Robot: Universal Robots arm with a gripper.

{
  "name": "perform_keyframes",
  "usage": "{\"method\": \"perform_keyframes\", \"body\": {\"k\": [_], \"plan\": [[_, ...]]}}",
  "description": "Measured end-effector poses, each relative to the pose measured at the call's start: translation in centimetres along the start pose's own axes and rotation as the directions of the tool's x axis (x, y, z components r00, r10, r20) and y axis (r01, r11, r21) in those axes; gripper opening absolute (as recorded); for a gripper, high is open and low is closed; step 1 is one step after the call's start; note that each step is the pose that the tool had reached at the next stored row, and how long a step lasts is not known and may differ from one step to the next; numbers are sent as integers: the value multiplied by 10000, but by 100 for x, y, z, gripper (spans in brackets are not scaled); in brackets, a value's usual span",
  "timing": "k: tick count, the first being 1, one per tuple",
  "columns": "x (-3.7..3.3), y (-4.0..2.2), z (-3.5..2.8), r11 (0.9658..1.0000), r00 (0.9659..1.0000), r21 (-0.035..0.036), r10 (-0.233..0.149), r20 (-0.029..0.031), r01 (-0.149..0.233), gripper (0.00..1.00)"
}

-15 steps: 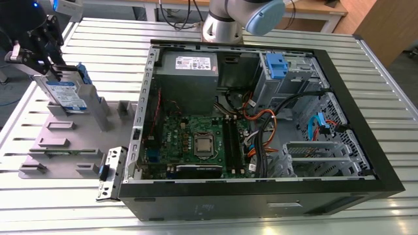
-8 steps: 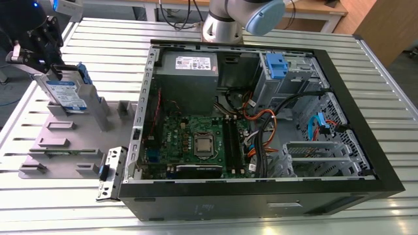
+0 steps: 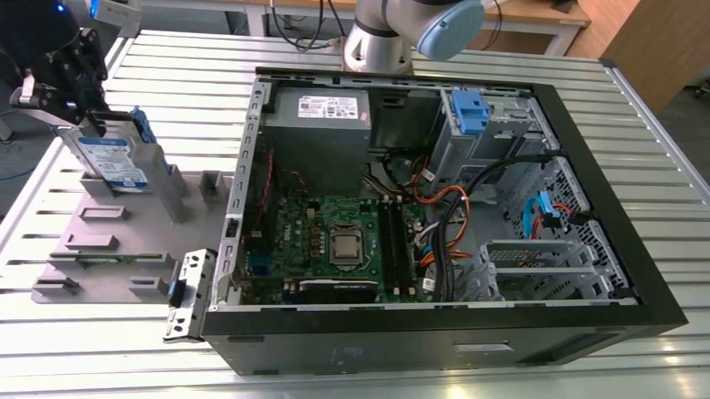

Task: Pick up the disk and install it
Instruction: 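Pick up the disk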

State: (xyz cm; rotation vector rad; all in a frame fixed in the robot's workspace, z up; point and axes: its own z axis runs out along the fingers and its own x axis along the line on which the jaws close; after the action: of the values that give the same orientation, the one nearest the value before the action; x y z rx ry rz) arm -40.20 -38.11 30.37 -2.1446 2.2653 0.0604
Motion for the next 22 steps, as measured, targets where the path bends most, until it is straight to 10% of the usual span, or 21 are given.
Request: {"method": "perform_keyframes", "body": {"k": [22], "plan": [[-5, 1, -51, 10000, 10000, 0, 0, 13, 0, 35]]}}
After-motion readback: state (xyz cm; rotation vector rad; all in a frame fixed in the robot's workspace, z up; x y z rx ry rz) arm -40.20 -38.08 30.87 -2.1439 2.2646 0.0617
